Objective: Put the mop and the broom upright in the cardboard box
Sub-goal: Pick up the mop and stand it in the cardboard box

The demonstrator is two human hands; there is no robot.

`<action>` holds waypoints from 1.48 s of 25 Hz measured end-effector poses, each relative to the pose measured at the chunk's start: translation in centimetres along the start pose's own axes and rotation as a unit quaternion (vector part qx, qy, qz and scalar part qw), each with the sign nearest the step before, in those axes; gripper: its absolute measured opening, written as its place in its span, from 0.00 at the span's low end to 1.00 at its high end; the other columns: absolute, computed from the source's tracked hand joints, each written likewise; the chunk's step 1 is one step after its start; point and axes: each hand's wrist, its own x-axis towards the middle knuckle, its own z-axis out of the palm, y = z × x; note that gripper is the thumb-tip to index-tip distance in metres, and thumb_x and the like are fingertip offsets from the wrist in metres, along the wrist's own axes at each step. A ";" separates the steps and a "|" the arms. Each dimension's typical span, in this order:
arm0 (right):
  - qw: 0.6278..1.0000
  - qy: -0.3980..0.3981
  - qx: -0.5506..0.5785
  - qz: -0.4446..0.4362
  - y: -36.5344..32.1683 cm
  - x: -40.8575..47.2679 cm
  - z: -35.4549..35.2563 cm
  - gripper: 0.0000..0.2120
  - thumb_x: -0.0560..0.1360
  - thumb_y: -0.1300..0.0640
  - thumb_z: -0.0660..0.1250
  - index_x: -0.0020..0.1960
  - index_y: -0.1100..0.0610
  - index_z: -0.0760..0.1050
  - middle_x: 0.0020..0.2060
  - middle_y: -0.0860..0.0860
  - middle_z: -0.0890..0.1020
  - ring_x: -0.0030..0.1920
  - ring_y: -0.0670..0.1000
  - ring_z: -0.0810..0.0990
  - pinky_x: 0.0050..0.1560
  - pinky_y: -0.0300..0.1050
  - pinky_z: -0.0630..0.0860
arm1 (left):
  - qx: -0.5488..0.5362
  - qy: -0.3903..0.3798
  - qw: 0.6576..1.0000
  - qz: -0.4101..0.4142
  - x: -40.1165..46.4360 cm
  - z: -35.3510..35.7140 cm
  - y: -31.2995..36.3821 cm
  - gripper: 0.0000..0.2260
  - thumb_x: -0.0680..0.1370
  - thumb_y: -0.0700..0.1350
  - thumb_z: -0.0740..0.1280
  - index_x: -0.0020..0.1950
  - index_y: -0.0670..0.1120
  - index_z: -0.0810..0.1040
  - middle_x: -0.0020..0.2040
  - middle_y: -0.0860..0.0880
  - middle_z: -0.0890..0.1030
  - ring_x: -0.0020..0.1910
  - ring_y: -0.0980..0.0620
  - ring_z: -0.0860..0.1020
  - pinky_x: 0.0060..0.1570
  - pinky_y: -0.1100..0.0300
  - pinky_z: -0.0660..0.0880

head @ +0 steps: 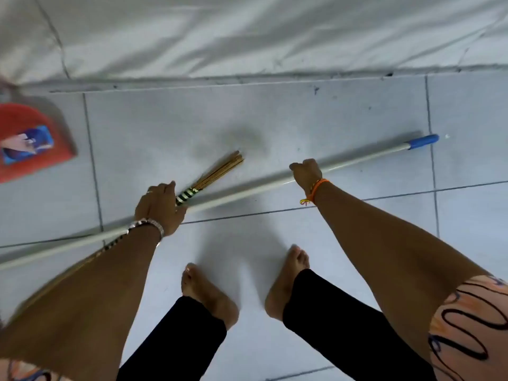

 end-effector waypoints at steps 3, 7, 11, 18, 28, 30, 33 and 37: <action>0.987 0.006 0.121 0.102 3.6 6.4 3.3 0.21 0.78 0.59 0.64 0.70 0.61 0.68 0.55 0.57 0.75 0.59 0.59 0.77 0.57 0.47 0.74 | -0.019 -0.027 0.999 0.021 2.9 6.4 -0.5 0.29 0.71 0.52 0.70 0.69 0.41 0.70 0.63 0.38 0.75 0.61 0.36 0.72 0.63 0.44 0.72; 0.961 0.027 0.225 0.161 6.2 11.1 5.9 0.22 0.75 0.58 0.71 0.66 0.63 0.72 0.57 0.59 0.80 0.55 0.61 0.81 0.60 0.51 0.78 | -0.007 -0.047 0.997 0.053 5.5 12.4 -1.3 0.24 0.71 0.48 0.72 0.64 0.42 0.74 0.60 0.39 0.77 0.58 0.36 0.74 0.58 0.43 0.74; 0.916 0.052 0.345 0.198 6.4 11.6 6.3 0.07 0.78 0.56 0.63 0.47 0.60 0.72 0.37 0.56 0.78 0.34 0.53 0.74 0.41 0.48 0.76 | 0.020 -0.016 0.997 0.077 6.3 14.4 -1.9 0.15 0.74 0.47 0.70 0.57 0.41 0.75 0.50 0.39 0.81 0.47 0.38 0.79 0.44 0.46 0.78; 0.815 0.002 0.569 0.112 0.1 0.3 0.1 0.10 0.71 0.61 0.69 0.35 0.59 0.70 0.25 0.52 0.71 0.23 0.51 0.72 0.33 0.41 0.78 | -0.029 -0.002 0.997 0.068 0.5 5.0 -3.0 0.13 0.76 0.53 0.66 0.53 0.45 0.75 0.42 0.41 0.83 0.42 0.38 0.80 0.42 0.50 0.76; 0.818 -0.153 0.548 -0.088 -22.7 -35.8 -8.8 0.22 0.77 0.54 0.63 0.26 0.52 0.62 0.19 0.46 0.60 0.20 0.48 0.59 0.24 0.38 0.62 | -0.242 0.055 0.968 -0.042 -18.3 -22.7 -4.3 0.17 0.75 0.54 0.69 0.53 0.40 0.77 0.48 0.37 0.83 0.49 0.37 0.80 0.50 0.49 0.77; 0.820 -0.181 0.528 -0.127 -27.2 -42.3 -9.9 0.22 0.77 0.54 0.63 0.25 0.51 0.63 0.20 0.46 0.60 0.20 0.49 0.59 0.24 0.38 0.61 | -0.285 0.080 0.954 -0.048 -21.4 -27.2 -4.3 0.17 0.75 0.53 0.70 0.51 0.39 0.77 0.48 0.37 0.83 0.50 0.37 0.80 0.52 0.47 0.76; 0.829 -0.217 0.485 -0.176 -32.9 -51.0 -10.8 0.21 0.77 0.54 0.63 0.27 0.52 0.63 0.21 0.47 0.60 0.20 0.49 0.59 0.25 0.38 0.60 | -0.347 0.082 0.930 -0.089 -26.2 -33.0 -5.0 0.16 0.76 0.50 0.69 0.57 0.39 0.77 0.52 0.38 0.82 0.55 0.37 0.79 0.58 0.45 0.76; 0.824 -0.278 0.423 -0.252 -39.1 -62.7 -9.6 0.20 0.77 0.56 0.63 0.28 0.52 0.61 0.22 0.48 0.58 0.20 0.49 0.57 0.25 0.38 0.58 | -0.398 0.142 0.902 -0.091 -31.9 -39.4 -8.2 0.10 0.77 0.50 0.67 0.55 0.48 0.75 0.49 0.48 0.75 0.53 0.44 0.79 0.54 0.59 0.76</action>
